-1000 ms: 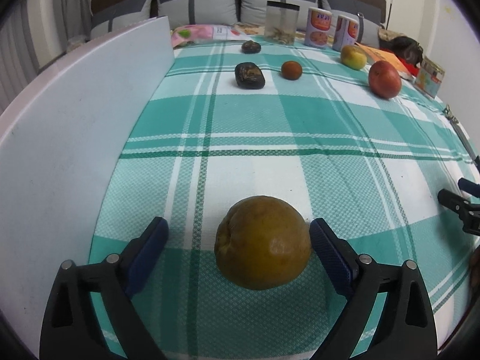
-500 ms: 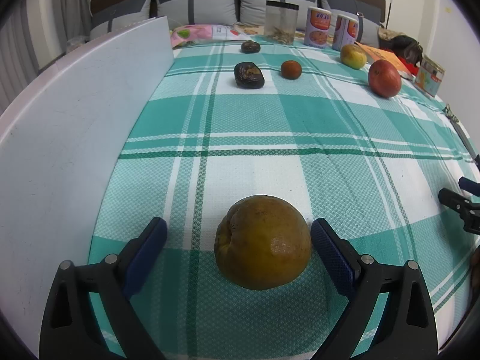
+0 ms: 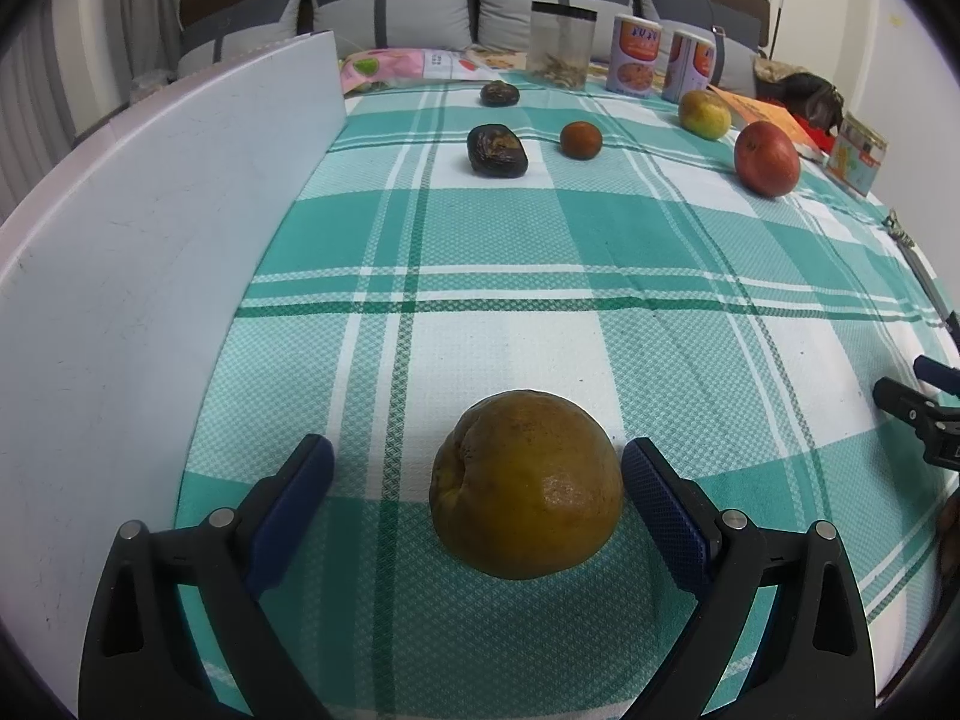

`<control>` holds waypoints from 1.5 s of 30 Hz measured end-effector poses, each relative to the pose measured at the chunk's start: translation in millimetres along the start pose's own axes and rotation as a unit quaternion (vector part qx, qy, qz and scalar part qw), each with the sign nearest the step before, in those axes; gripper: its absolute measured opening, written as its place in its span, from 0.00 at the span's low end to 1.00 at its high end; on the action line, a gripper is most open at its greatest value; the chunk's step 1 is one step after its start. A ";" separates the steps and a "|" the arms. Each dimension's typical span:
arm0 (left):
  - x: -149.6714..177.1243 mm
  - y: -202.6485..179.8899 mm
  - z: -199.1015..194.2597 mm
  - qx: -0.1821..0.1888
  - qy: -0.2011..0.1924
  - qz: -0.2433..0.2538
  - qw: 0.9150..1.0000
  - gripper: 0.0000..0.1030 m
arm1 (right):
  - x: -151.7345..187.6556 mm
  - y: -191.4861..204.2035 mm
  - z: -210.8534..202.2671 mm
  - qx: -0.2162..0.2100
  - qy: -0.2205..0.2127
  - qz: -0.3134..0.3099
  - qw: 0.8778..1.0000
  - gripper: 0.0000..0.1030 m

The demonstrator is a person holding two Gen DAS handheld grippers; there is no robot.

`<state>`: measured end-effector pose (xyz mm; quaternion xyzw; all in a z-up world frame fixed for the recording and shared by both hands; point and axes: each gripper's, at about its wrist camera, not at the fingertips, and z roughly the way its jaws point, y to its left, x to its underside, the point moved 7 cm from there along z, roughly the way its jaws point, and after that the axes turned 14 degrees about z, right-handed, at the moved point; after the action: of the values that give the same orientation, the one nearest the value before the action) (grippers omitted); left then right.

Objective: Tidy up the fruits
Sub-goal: 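Grasp the red apple with the right tool while the left tool holds the green-brown fruit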

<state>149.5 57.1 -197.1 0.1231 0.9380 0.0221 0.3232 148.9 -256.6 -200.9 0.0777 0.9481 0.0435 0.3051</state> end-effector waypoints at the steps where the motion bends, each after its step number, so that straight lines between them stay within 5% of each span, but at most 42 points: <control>1: 0.0 0.2 -0.1 0.002 -0.001 -0.001 1.000 0.95 | 0.0 0.3 0.1 0.000 0.000 0.000 1.000 1.00; 19: 0.1 -1.1 1.3 -0.001 0.001 0.003 1.000 0.95 | -2.9 -4.3 -3.0 -0.028 0.004 0.016 0.999 1.00; 24: -0.2 -0.6 0.3 0.009 -0.001 0.001 1.000 0.96 | -46.3 -21.4 -6.5 -0.067 0.017 0.097 0.993 1.00; 30: 1.1 5.7 -5.0 0.043 -0.024 -0.023 0.999 0.96 | -127.7 11.7 -18.4 -0.068 -0.022 0.058 0.996 1.00; 37: 0.7 2.0 -3.5 0.032 -0.016 -0.010 0.999 0.96 | -182.5 31.5 66.6 -0.076 0.069 0.128 0.986 0.99; 39: 0.4 3.2 -3.9 0.036 -0.019 -0.014 0.999 0.96 | -186.5 38.8 84.8 -0.066 0.083 0.132 0.986 0.85; 40: 0.3 3.0 -3.8 0.035 -0.019 -0.014 0.999 0.96 | -189.6 39.4 94.1 -0.048 0.086 0.128 0.987 0.58; 45: -0.2 2.3 -3.5 0.035 -0.019 -0.013 0.999 0.96 | -179.0 32.5 91.4 -0.071 0.108 0.154 0.980 0.53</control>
<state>147.9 59.4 -194.0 0.1228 0.9333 -0.0168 0.3370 349.8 -252.5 -168.3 0.1953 0.9467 0.1652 0.1956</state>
